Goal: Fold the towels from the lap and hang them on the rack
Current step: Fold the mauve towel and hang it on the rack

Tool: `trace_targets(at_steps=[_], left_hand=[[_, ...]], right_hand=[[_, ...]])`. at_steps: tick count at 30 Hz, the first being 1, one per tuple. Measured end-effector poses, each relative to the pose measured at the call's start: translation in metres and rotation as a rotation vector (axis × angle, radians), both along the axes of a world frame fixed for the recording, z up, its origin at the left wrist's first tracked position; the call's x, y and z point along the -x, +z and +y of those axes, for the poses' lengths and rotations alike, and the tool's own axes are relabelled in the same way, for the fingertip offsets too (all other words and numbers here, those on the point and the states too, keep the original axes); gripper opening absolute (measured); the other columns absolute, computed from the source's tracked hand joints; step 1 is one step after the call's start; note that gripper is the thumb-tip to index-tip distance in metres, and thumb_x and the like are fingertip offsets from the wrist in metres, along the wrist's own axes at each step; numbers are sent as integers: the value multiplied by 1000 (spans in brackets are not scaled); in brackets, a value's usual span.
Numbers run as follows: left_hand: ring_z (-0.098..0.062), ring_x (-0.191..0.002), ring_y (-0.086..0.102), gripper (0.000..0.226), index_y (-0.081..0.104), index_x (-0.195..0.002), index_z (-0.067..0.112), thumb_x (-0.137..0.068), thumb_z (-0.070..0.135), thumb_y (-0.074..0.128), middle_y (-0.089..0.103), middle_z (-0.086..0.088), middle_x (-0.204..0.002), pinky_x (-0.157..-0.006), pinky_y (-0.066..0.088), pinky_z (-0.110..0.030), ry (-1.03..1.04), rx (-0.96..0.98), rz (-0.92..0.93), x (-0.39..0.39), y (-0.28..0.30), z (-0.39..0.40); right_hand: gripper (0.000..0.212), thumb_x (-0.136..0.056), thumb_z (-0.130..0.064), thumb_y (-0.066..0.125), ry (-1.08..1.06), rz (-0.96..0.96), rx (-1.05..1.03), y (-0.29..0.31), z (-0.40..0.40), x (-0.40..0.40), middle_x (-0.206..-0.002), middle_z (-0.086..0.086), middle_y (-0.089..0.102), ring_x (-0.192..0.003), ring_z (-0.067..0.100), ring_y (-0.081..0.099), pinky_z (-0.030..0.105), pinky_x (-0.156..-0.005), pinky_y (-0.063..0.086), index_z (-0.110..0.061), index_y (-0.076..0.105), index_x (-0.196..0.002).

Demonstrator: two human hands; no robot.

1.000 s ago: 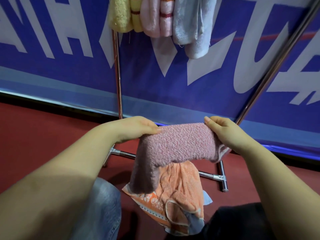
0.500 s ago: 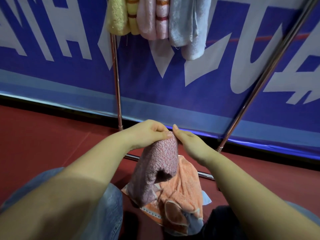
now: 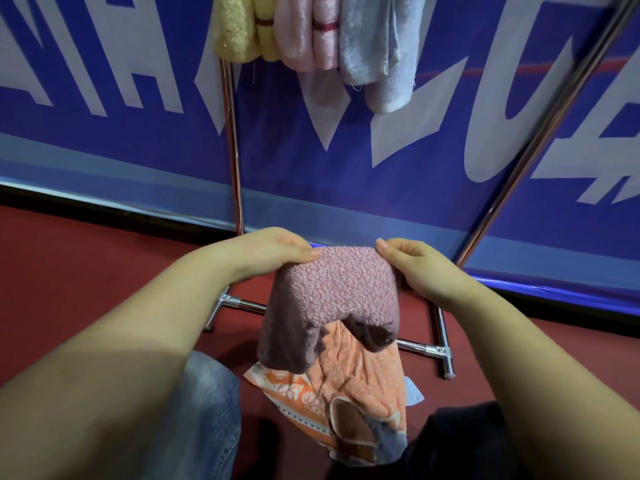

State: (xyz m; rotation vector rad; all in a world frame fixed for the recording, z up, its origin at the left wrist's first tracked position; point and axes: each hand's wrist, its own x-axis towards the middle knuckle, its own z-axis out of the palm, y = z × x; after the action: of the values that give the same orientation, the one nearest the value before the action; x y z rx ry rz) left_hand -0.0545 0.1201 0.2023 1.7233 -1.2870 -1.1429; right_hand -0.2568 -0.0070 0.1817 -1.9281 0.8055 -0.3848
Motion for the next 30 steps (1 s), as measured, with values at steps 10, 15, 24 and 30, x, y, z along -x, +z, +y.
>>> trace_targets(at_steps=[10, 15, 24, 30], left_hand=[[-15, -88, 55, 17, 66, -95, 3, -91, 15, 54, 64, -9, -95, -84, 42, -24, 34, 53, 82, 23, -5, -8], [-15, -88, 55, 23, 67, -98, 0, -90, 19, 57, 64, -9, -95, -88, 40, -27, 60, 26, 54, 18, -6, -8], [-8, -78, 59, 19, 68, -80, 14, -91, 16, 53, 68, 3, -81, -83, 42, -25, 74, 129, 128, 26, 6, -7], [-9, -80, 61, 19, 69, -81, 16, -91, 19, 53, 71, 4, -86, -83, 44, -26, 7, 120, 63, 32, 53, -12]], right_hand=[[40, -89, -49, 52, 141, -56, -288, -10, 27, -22, -105, -3, 72, -105, 11, 63, 39, -107, 41, -15, 74, -92], [56, -85, -44, 58, 147, -132, -268, -5, 27, -22, -93, 10, 60, -90, 18, 51, 40, -95, 41, 11, 61, -96], [32, -90, -42, 57, 149, -39, -195, 14, 26, -16, -84, -5, 64, -85, 10, 53, 30, -88, 41, -19, 66, -69], [29, -88, -39, 60, 159, -53, -126, 72, 28, -9, -80, 7, 53, -83, 20, 45, 36, -86, 39, -13, 60, -74]])
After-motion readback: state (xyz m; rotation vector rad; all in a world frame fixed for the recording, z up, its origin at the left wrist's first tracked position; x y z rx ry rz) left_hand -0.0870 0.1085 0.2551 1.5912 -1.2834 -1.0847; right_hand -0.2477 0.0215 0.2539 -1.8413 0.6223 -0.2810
